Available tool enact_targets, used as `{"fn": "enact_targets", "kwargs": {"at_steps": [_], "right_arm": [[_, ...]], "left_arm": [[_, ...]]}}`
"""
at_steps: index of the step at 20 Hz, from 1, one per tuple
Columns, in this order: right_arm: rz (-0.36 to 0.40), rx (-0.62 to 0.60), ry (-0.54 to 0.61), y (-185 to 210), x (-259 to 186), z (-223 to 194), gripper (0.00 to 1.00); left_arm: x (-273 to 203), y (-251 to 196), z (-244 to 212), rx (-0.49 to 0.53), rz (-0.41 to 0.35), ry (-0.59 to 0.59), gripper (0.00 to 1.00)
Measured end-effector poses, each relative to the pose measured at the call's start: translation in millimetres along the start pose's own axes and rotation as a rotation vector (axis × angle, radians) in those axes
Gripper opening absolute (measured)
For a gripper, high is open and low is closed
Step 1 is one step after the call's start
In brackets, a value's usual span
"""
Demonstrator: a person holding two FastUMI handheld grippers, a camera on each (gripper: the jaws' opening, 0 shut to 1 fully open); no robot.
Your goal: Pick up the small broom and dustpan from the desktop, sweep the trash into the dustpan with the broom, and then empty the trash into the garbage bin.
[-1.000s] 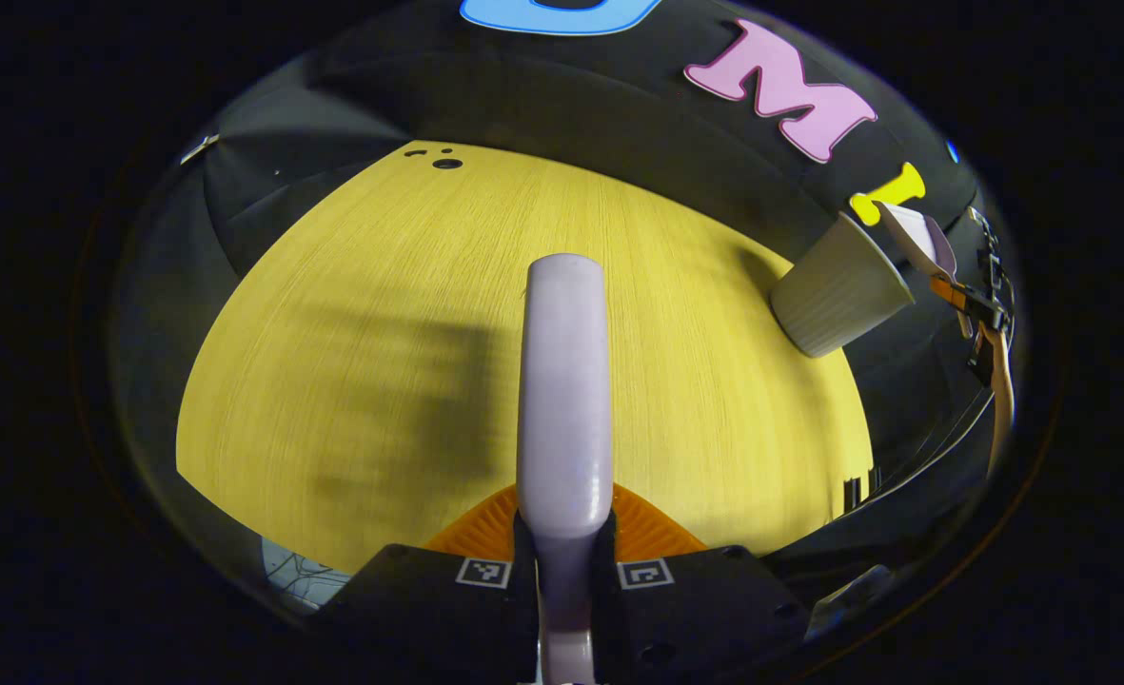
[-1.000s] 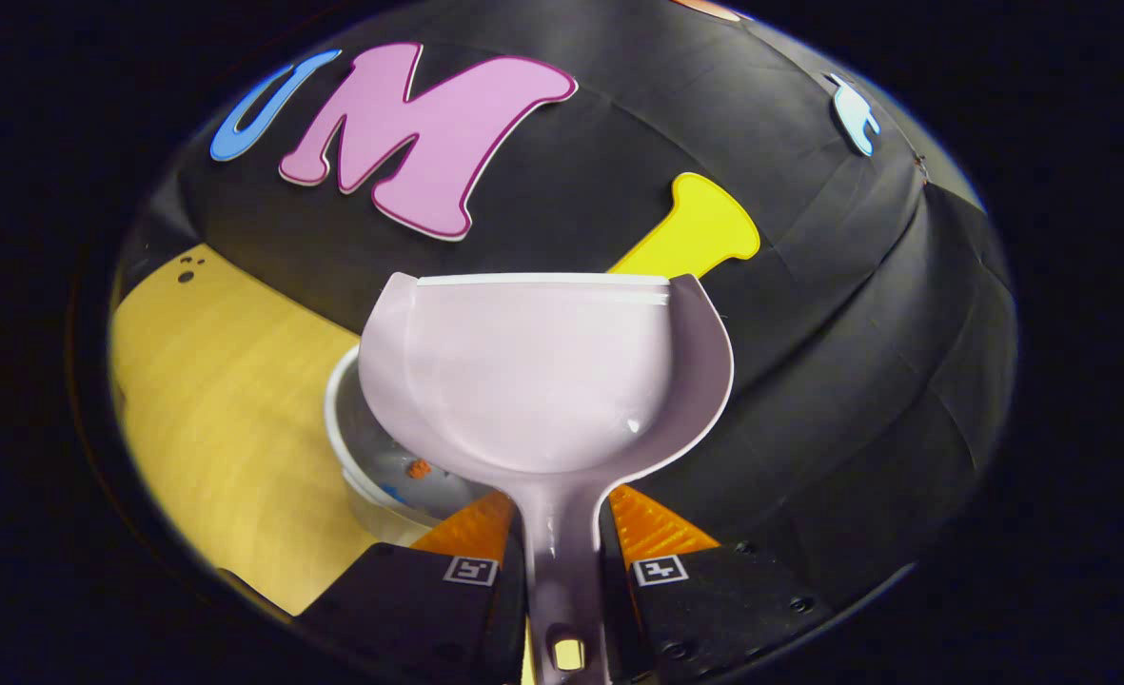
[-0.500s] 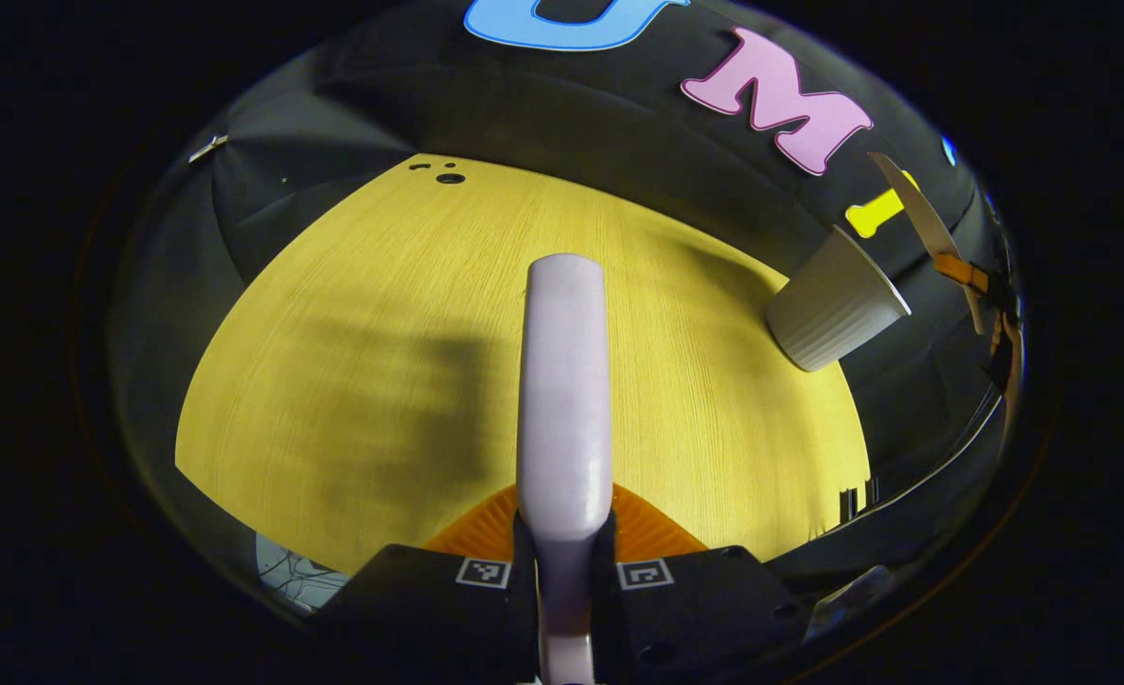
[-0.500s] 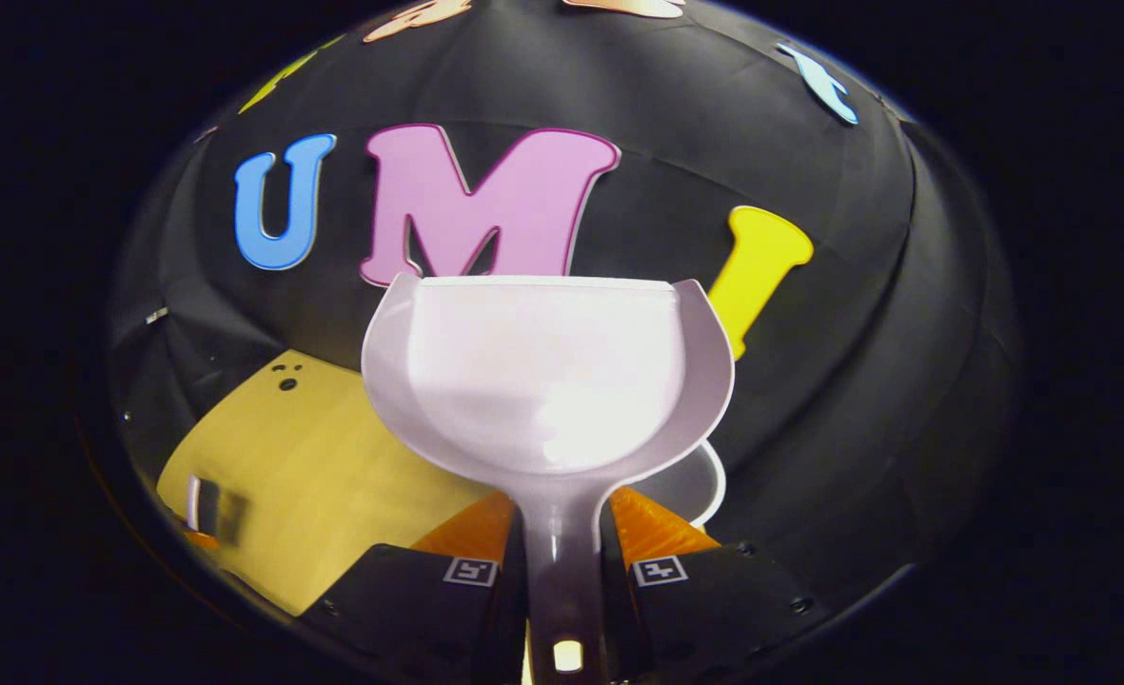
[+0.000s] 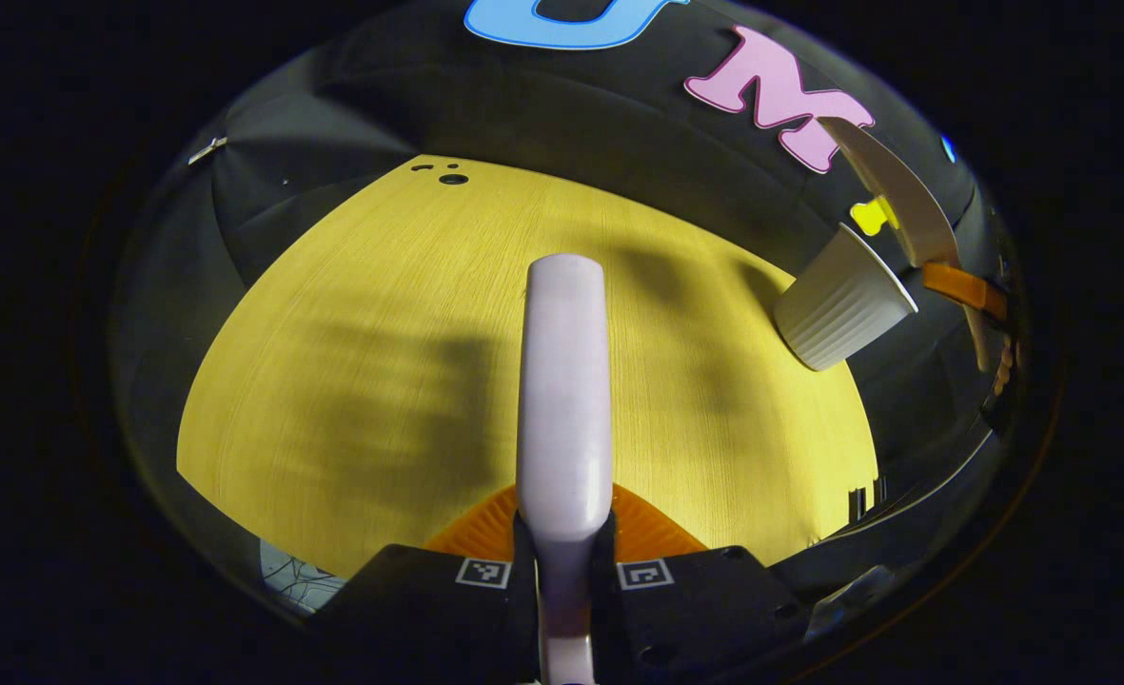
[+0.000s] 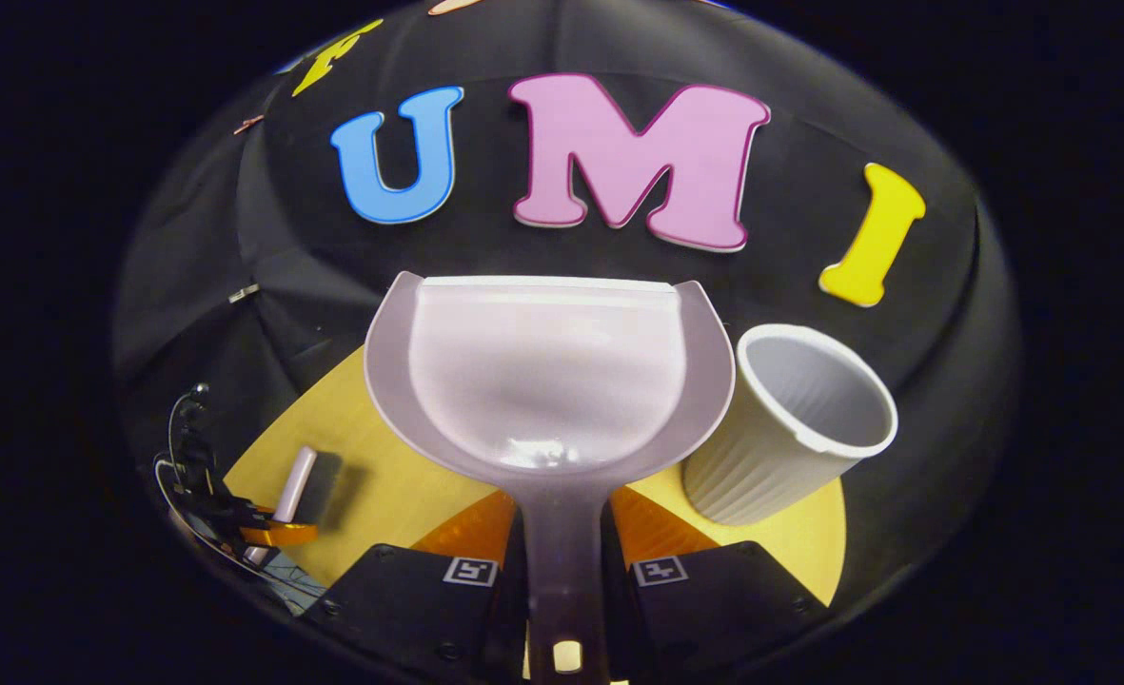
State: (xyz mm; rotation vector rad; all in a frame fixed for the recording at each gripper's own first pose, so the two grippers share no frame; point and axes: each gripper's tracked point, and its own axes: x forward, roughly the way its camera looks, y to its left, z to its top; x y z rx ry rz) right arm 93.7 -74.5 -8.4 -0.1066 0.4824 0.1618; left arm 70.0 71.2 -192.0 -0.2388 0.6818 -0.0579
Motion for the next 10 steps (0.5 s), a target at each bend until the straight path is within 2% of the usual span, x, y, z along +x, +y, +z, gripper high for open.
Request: {"fn": "enact_targets", "kwargs": {"at_steps": [3,4,5,6,8,10], "right_arm": [[0.026,0.021,0.088,17.6,18.0,-49.7,0.36],[0.031,0.038,0.122,20.3,23.8,-66.7,0.4],[0.031,0.052,0.155,22.6,29.6,-86.7,0.34],[0.024,0.066,0.188,22.8,36.4,-105.4,0.37],[0.007,0.089,0.253,20.8,57.0,-137.4,0.34],[-0.004,0.114,0.319,14.7,71.0,-166.3,0.37]], "left_arm": [[11.0,1.1,-2.4,0.027,0.022,0.015,0.26],[15.2,0.5,-3.0,0.034,0.029,0.022,0.26],[20.2,0.7,-4.3,0.04,0.032,0.03,0.27],[24.2,1.1,-5.3,0.05,0.037,0.04,0.26],[34.3,4.2,-5.8,0.097,0.061,0.057,0.26],[44.2,5.2,-7.1,0.161,0.096,0.074,0.26]]}}
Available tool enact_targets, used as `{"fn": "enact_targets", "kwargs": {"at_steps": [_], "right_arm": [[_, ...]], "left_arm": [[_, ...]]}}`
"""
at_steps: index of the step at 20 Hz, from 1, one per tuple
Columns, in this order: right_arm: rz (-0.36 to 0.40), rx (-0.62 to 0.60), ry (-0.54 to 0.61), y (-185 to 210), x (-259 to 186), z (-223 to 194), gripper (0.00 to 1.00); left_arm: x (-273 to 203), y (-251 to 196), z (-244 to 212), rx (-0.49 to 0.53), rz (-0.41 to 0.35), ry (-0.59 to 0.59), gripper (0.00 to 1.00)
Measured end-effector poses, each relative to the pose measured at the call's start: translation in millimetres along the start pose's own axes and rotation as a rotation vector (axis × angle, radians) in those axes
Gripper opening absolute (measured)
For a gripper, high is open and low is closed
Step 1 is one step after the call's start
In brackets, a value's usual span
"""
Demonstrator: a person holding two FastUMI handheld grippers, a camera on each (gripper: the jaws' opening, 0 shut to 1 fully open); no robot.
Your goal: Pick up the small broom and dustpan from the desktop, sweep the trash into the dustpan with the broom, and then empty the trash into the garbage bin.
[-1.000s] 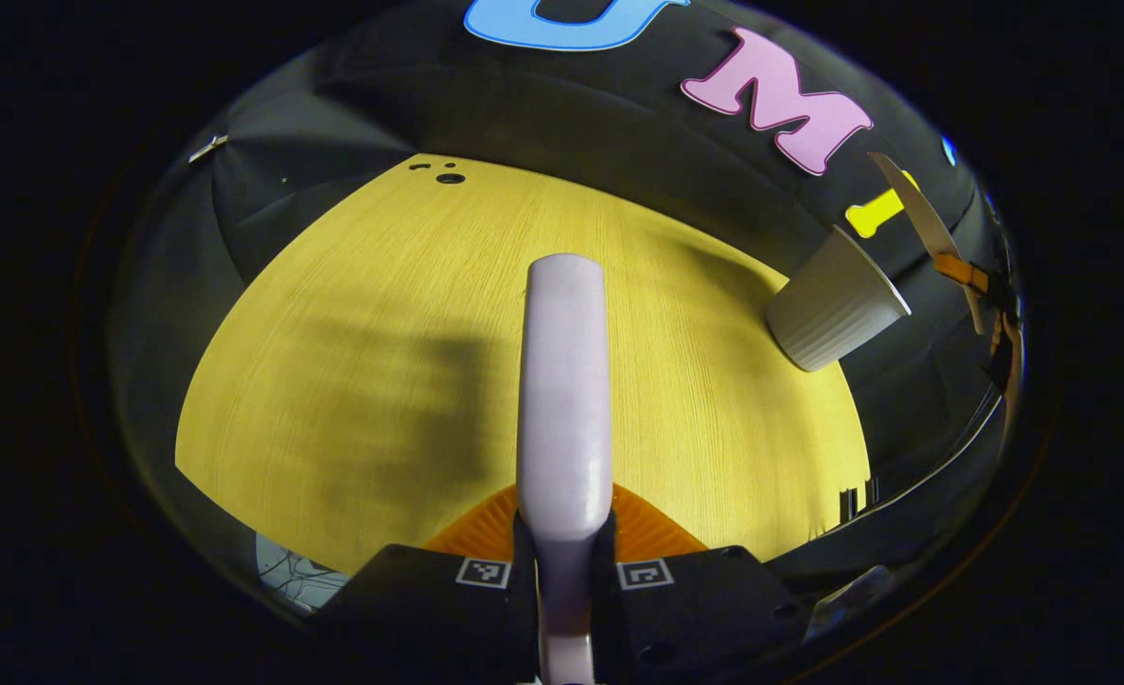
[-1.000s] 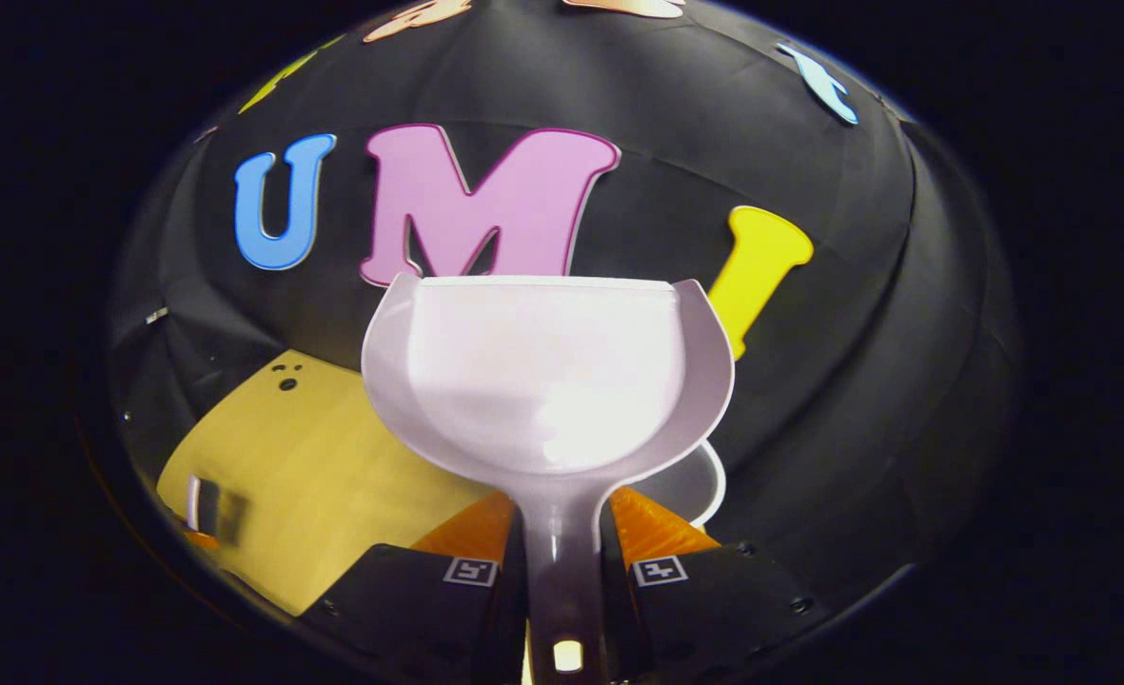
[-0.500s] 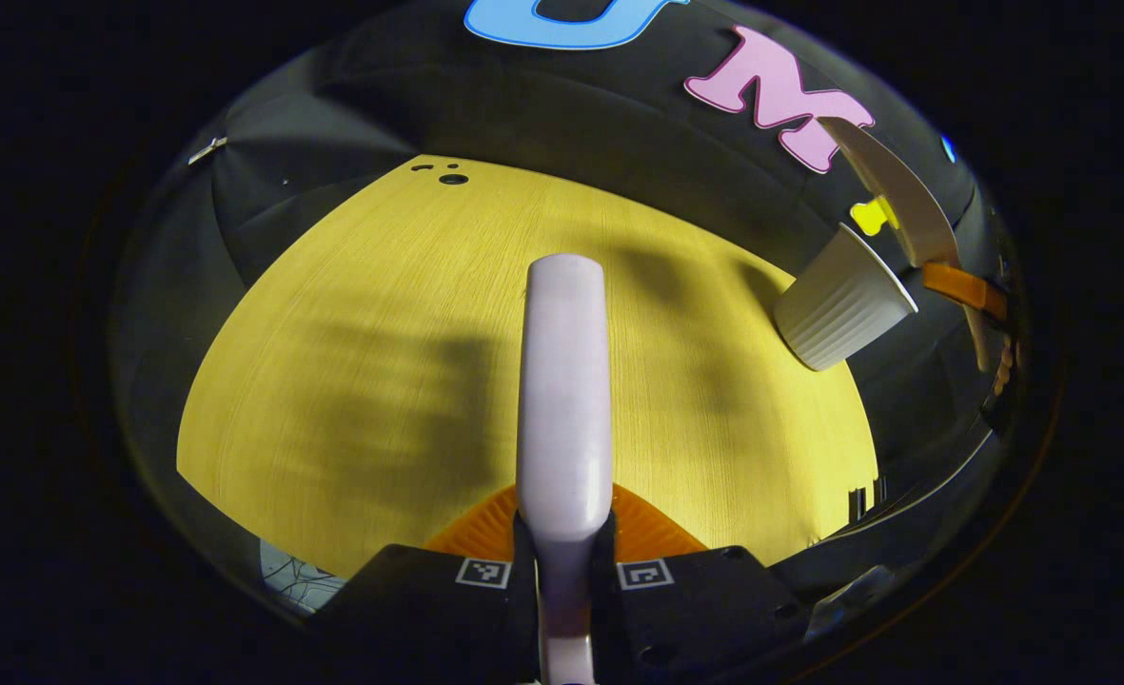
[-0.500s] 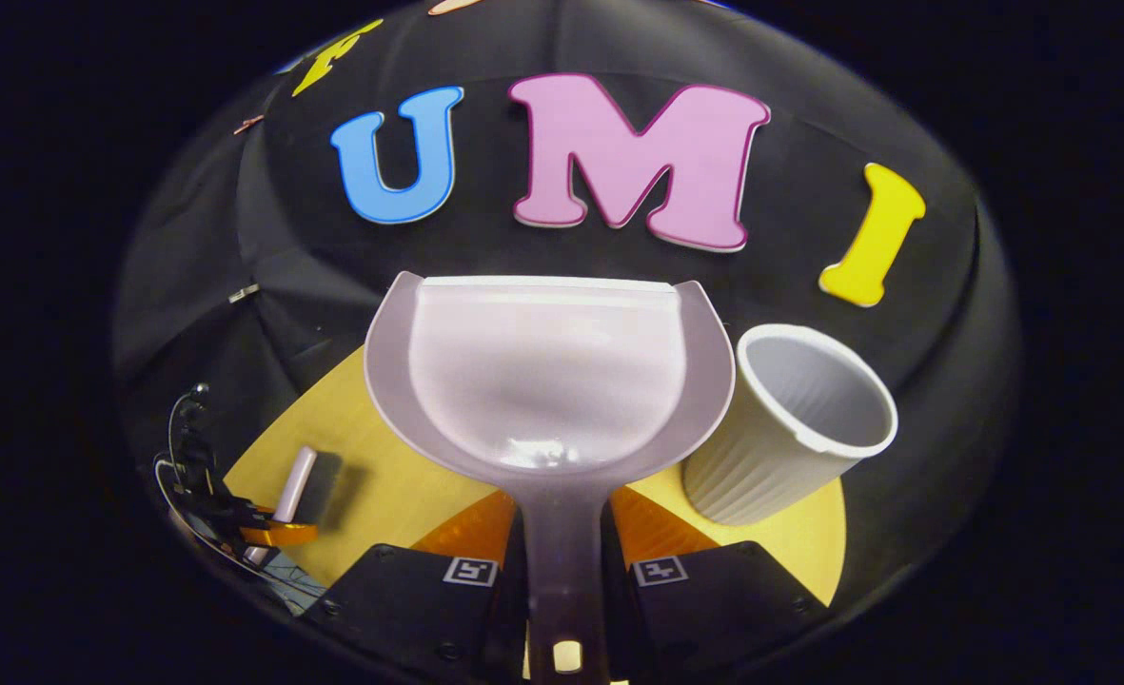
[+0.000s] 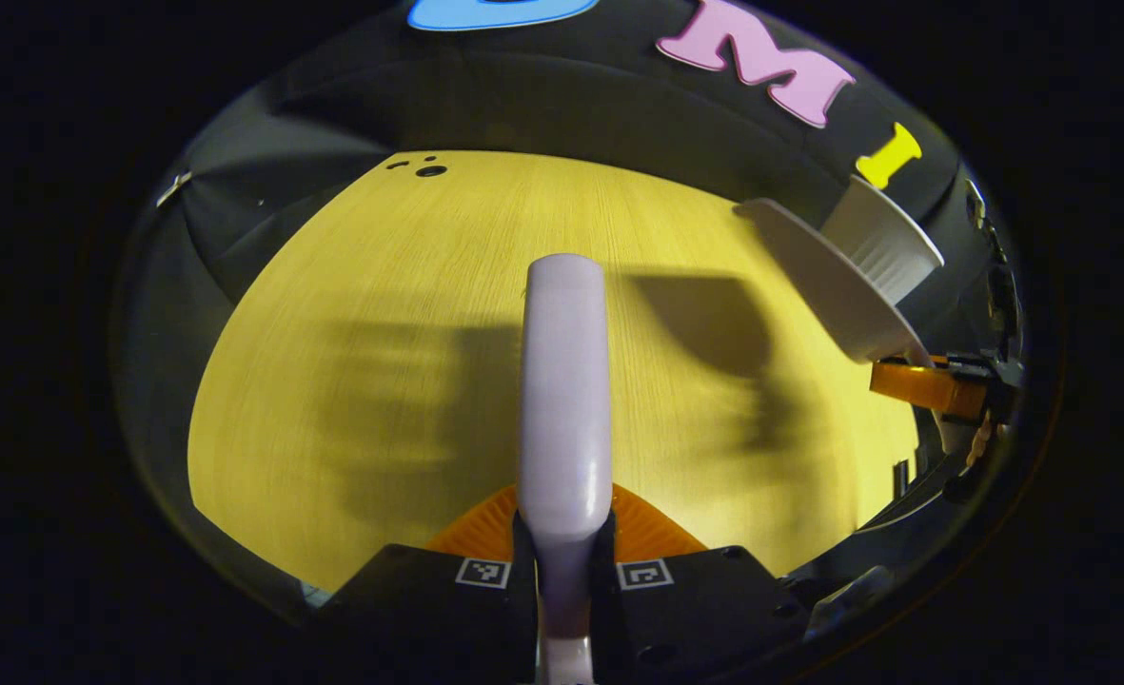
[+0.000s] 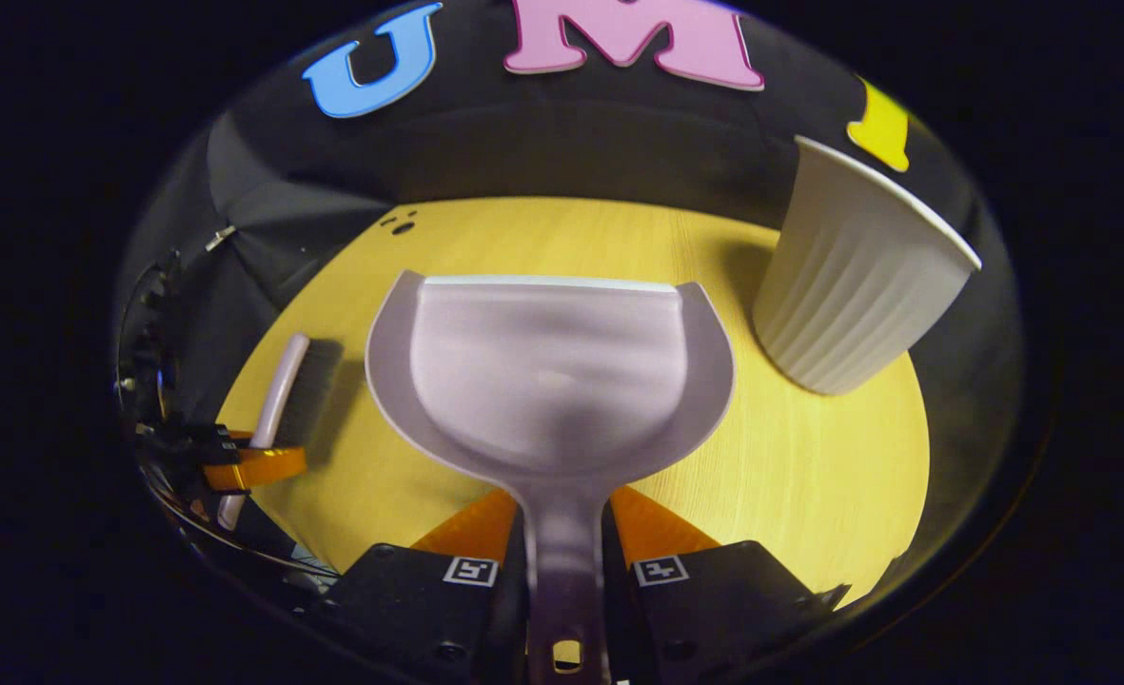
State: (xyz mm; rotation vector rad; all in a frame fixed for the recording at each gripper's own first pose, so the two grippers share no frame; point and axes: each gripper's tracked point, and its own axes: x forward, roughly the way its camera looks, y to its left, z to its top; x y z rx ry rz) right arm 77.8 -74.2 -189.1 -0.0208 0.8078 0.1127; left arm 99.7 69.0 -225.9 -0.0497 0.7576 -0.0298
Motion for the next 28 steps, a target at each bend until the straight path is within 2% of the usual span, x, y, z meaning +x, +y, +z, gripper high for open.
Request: {"fn": "enact_targets", "kwargs": {"at_steps": [1,3,4,8,10,11,14,15,16,17,18,20,21,22,23,25,28], "right_arm": [[-0.006,0.009,0.026,-4.8,4.6,-13.1,0.34],[-0.025,0.012,0.068,-10.6,12.8,-27.7,0.34],[-0.034,0.011,0.081,-12.9,15.4,-32.2,0.37],[-0.061,0.016,0.104,-14.9,17.4,-36.3,0.37],[-0.081,0.007,0.114,-15.7,20.0,-40.5,0.34],[-0.077,0.009,0.125,-14.9,22.3,-44.2,0.38],[-0.061,0.017,0.134,-10.3,29.4,-47.7,0.39],[-0.058,0.014,0.139,-9.2,30.7,-48.6,0.36],[-0.057,0.01,0.143,-8.2,31.9,-49.1,0.43],[-0.05,0.014,0.146,-5.6,29.8,-49.2,0.36],[-0.035,0.023,0.147,-0.7,29.1,-49.2,0.58],[-0.009,0.044,0.127,8.6,24.4,-42.7,0.75],[-0.003,0.056,0.11,10.0,20.0,-38.2,0.79],[-0.006,0.077,0.09,10.4,15.7,-34.7,1.0],[-0.011,0.097,0.061,11.4,8.5,-30.1,0.98],[-0.033,0.135,-0.009,8.8,-10.4,-15.6,1.0],[-0.048,0.168,-0.136,5.9,-49.7,7.9,0.99]], "left_arm": [[2.0,1.8,1.6,0.029,0.021,0.01,0.26],[6.8,1.7,2.4,0.077,0.056,0.028,0.26],[8.8,-0.1,3.4,0.091,0.063,0.032,0.26],[20.1,-8.3,17.2,0.117,0.066,0.067,0.27],[25.4,-8.0,10.6,0.132,0.077,0.103,0.28],[29.2,-10.8,11.5,0.132,0.076,0.116,0.27],[39.1,-7.0,12.9,0.126,0.097,0.143,0.29],[41.4,-6.3,11.3,0.128,0.105,0.145,0.32],[41.8,-7.2,10.5,0.13,0.102,0.149,0.33],[41.6,-8.7,10.3,0.133,0.09,0.15,0.34],[39.3,-10.2,12.0,0.133,0.08,0.144,0.35],[32.5,-13.4,15.2,0.121,0.057,0.117,0.41],[28.2,-18.0,18.1,0.108,0.041,0.09,0.6],[18.2,-25.5,18.6,0.093,0.011,0.057,0.79],[13.3,-31.6,29.7,0.068,-0.013,0.02,0.98],[-12.0,-39.7,40.4,0.035,-0.05,-0.063,0.96],[-58.4,-45.9,61.9,0.056,-0.059,-0.216,0.96]]}}
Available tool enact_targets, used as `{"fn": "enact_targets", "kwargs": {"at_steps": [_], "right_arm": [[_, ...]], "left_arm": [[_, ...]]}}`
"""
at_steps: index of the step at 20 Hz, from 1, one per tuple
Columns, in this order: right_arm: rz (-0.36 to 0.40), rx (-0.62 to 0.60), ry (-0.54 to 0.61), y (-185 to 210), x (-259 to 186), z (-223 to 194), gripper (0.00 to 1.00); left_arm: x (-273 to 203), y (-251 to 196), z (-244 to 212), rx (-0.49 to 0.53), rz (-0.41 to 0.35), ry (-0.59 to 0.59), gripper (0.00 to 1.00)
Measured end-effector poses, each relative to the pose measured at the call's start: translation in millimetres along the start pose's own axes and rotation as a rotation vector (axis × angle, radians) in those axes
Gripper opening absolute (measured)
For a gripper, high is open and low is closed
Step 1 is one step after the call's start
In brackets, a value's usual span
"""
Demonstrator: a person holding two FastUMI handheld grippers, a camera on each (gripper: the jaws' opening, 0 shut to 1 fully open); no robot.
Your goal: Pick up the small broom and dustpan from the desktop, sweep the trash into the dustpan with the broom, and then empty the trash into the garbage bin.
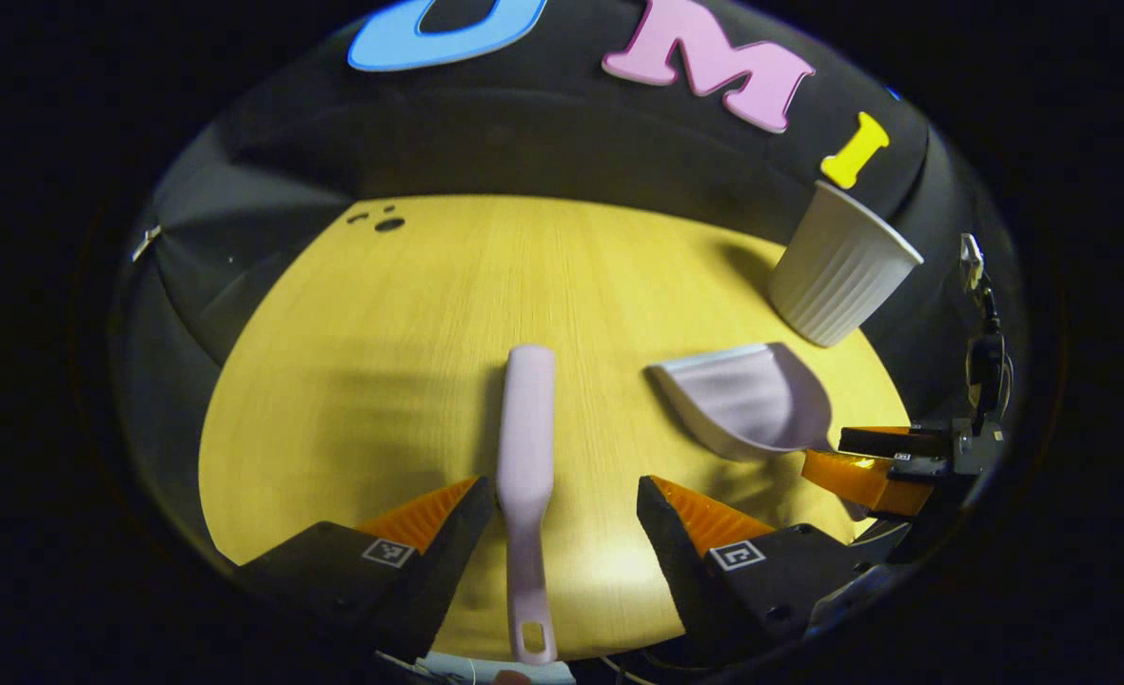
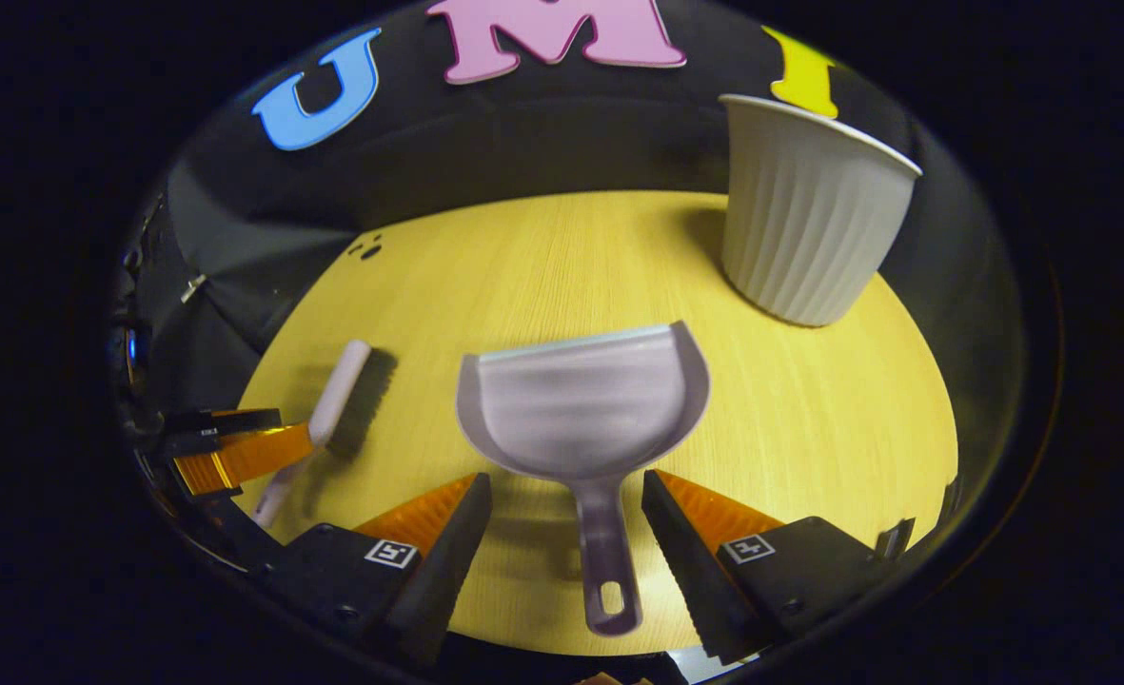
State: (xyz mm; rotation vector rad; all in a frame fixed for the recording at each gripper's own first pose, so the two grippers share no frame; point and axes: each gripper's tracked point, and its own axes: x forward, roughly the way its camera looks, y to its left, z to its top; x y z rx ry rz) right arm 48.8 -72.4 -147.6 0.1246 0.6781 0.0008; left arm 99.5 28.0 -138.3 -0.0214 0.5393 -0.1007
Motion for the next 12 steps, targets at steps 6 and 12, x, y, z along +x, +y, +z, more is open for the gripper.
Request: {"fn": "enact_targets", "kwargs": {"at_steps": [6,12], "right_arm": [[-0.011,-0.034,-0.272,9.2,-81.8,51.1,0.99],[0.048,-0.059,-0.435,36.2,-151.8,56.5,0.99]], "left_arm": [[-106.6,-39.0,46.5,0.122,-0.023,-0.366,0.96],[-195.6,-63.4,42.2,0.09,0.031,-0.534,0.96]]}}
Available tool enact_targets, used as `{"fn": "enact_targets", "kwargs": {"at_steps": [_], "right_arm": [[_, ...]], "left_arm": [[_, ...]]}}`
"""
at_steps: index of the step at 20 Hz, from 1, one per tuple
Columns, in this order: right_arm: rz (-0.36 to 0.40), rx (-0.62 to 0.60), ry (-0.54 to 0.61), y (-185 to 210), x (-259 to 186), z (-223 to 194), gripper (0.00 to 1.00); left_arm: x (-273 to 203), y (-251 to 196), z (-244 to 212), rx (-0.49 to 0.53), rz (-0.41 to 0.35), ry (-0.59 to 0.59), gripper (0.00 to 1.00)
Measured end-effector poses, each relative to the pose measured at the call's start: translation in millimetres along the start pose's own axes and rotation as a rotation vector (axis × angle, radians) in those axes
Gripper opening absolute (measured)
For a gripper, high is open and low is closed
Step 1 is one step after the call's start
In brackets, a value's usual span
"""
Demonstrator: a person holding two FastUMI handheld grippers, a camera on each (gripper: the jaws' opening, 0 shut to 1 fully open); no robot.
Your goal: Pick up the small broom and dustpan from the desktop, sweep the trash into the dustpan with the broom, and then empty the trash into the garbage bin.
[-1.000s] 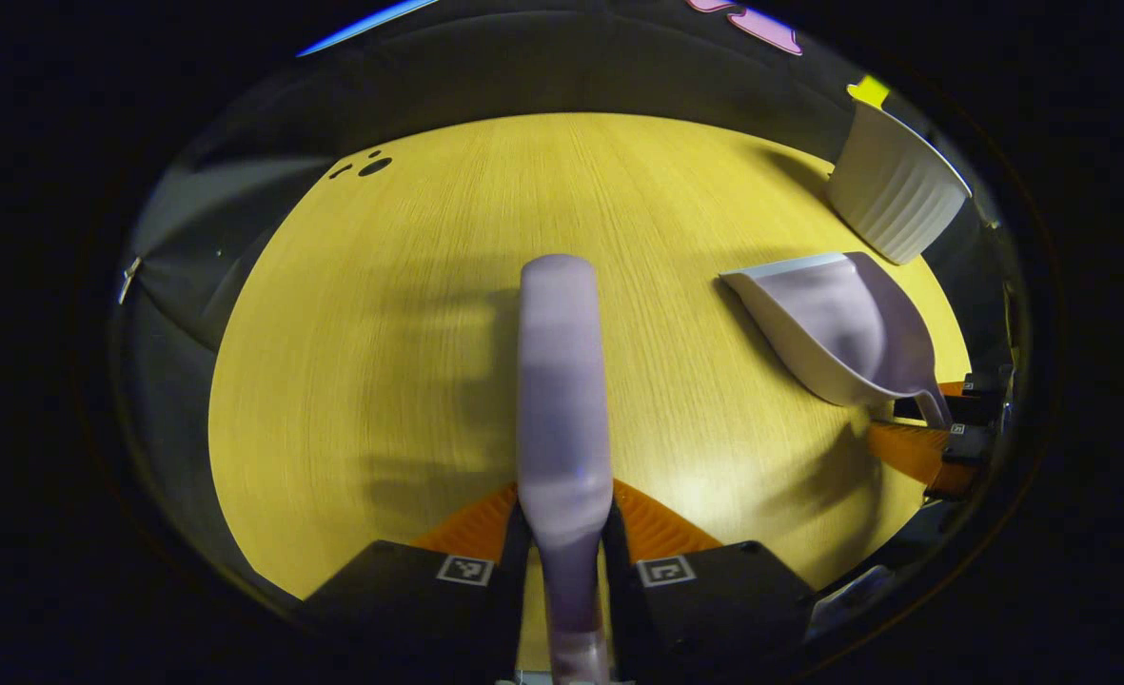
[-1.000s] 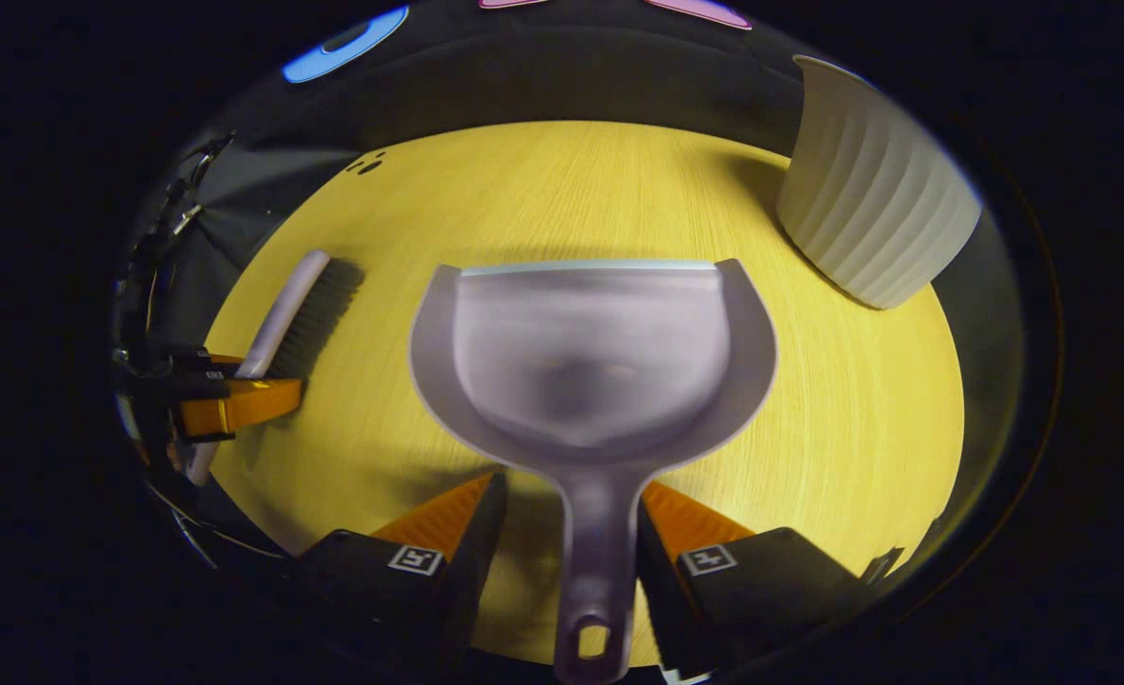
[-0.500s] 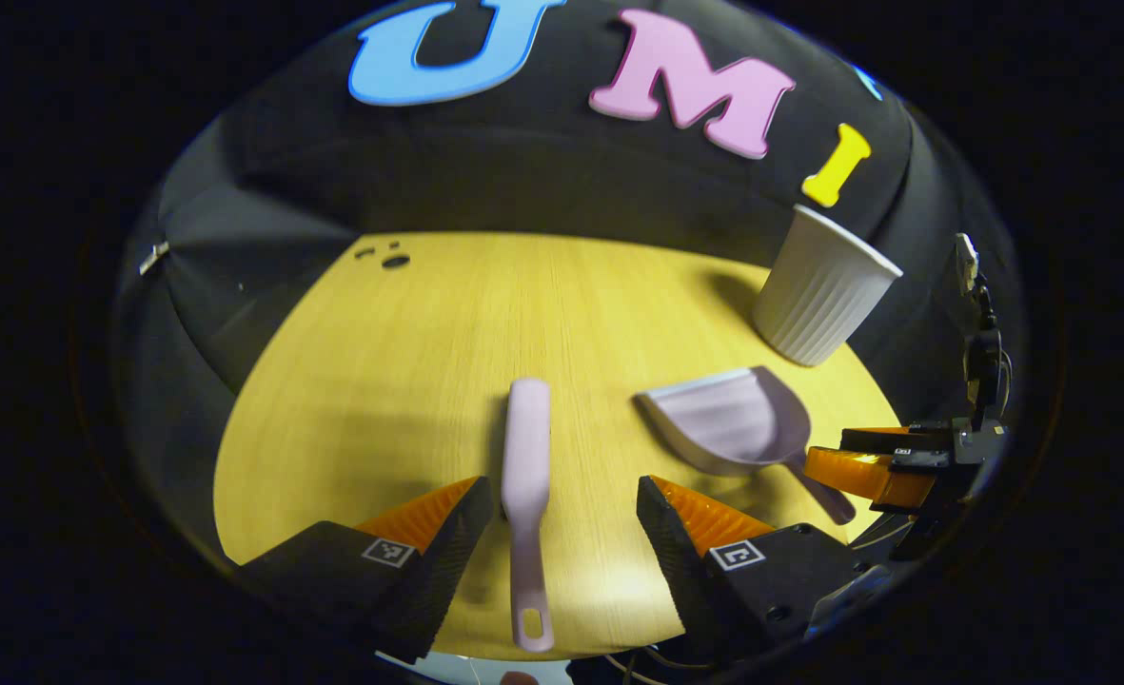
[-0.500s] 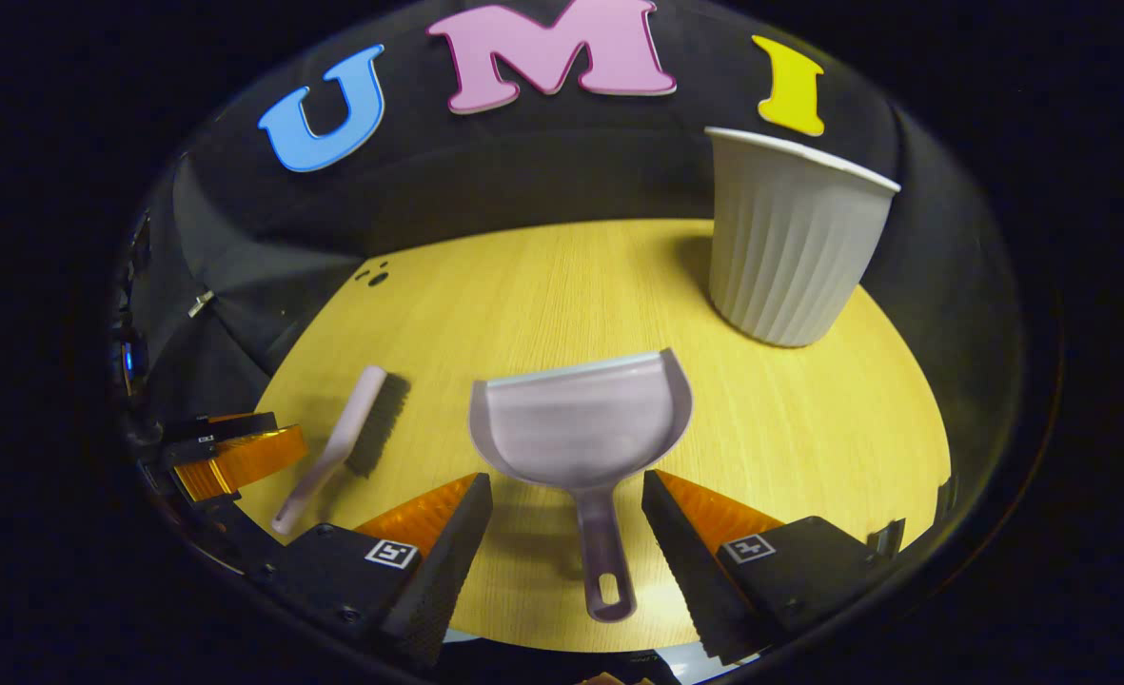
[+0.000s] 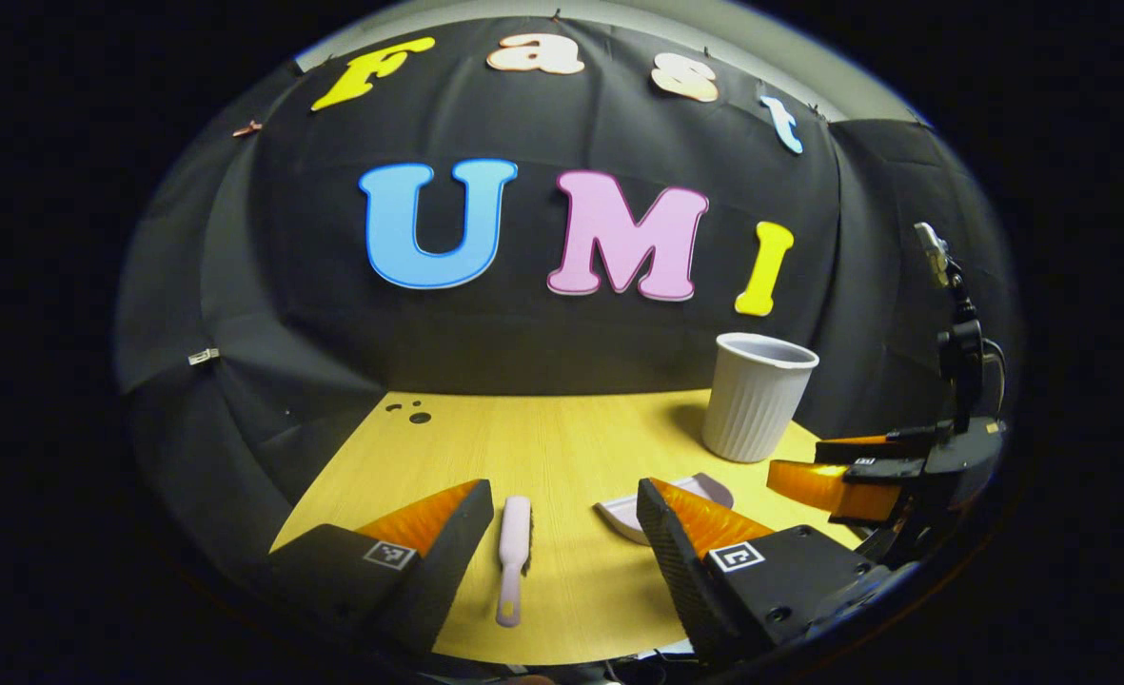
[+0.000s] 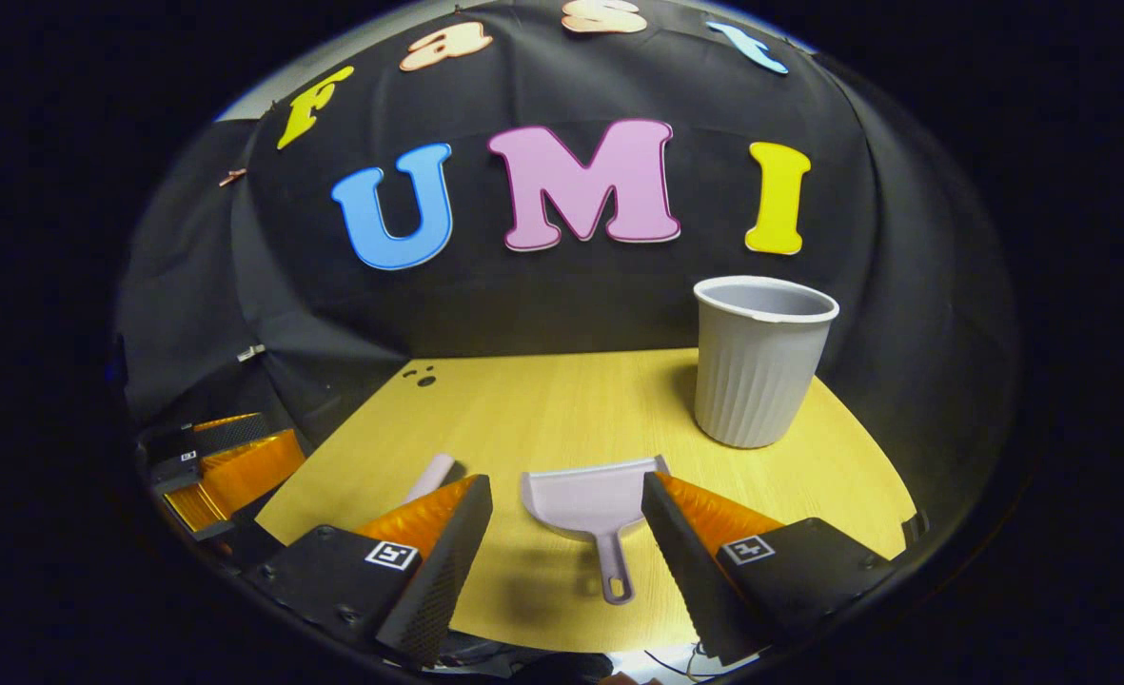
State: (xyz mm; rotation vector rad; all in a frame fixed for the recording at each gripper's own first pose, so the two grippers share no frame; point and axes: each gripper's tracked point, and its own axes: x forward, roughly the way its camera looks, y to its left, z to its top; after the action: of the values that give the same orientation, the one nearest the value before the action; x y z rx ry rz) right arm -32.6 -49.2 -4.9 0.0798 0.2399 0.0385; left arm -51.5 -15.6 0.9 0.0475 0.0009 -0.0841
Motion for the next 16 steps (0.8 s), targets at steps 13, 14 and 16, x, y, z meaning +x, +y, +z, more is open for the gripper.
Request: {"fn": "enact_targets", "kwargs": {"at_steps": [13,14,16], "right_arm": [[0.025,-0.053,0.08,31.8,-55.4,-66.0,0.99],[0.032,-0.064,0.086,35.2,-57.1,-68.2,0.99],[0.038,-0.083,0.093,39.0,-62.4,-70.4,0.99]], "left_arm": [[-43.1,-18.6,-69.5,-0.166,-0.045,0.14,0.96],[-43.8,-19.1,-72.2,-0.171,-0.048,0.144,0.96],[-45.4,-18.4,-77.3,-0.166,-0.045,0.152,0.96]]}}
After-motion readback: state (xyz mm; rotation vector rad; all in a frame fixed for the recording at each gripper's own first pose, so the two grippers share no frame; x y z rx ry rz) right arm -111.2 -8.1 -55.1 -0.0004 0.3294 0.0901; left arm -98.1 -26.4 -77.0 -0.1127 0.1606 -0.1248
